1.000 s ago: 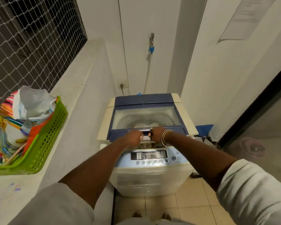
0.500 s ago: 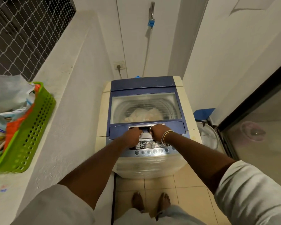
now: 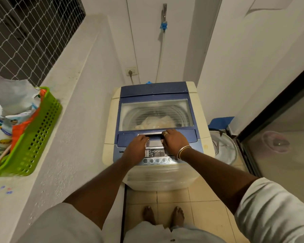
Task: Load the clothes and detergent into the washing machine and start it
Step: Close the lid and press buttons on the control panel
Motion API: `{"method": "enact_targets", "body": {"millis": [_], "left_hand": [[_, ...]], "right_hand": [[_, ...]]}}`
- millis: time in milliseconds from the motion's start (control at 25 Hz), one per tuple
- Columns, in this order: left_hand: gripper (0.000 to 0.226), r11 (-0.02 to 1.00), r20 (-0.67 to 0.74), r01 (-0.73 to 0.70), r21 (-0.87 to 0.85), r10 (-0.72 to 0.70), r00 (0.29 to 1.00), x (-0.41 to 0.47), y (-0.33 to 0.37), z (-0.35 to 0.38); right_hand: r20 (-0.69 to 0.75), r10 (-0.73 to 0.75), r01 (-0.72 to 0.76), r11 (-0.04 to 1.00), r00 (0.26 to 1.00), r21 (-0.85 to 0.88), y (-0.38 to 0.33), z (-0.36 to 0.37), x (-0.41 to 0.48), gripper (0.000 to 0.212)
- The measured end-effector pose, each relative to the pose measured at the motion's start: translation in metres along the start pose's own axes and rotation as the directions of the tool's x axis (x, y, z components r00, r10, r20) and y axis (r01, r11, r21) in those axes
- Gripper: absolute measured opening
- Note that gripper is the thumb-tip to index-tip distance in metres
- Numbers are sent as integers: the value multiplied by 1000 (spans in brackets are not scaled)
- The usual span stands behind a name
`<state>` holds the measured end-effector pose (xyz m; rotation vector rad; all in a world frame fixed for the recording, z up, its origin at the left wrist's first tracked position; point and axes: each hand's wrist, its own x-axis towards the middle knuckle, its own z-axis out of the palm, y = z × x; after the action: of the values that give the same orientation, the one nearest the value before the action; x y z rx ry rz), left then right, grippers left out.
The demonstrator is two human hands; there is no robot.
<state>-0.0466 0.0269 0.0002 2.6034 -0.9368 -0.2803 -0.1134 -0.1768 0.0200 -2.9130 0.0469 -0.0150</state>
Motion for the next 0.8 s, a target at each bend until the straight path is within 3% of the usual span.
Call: {"method": "enact_targets", "body": {"millis": [120, 280, 400, 600, 800], "left_hand": [[43, 998, -65, -46, 53, 49, 997, -28, 13, 2], [53, 977, 0, -69, 201, 70, 998, -60, 19, 9], [49, 979, 22, -54, 196, 51, 998, -80, 18, 12], [62, 973, 75, -55, 226, 39, 996, -109, 15, 16], [61, 971, 113, -44, 236, 17, 993, -122, 28, 18]], "right_hand": [[-26, -24, 23, 999, 999, -25, -1, 4, -26, 40], [8, -8, 8, 999, 1000, -40, -12, 12, -59, 54], [63, 9, -7, 999, 998, -39, -25, 18, -83, 59], [139, 40, -34, 998, 989, -43, -54, 30, -107, 68], [119, 59, -55, 998, 991, -32, -67, 25, -123, 71]]}}
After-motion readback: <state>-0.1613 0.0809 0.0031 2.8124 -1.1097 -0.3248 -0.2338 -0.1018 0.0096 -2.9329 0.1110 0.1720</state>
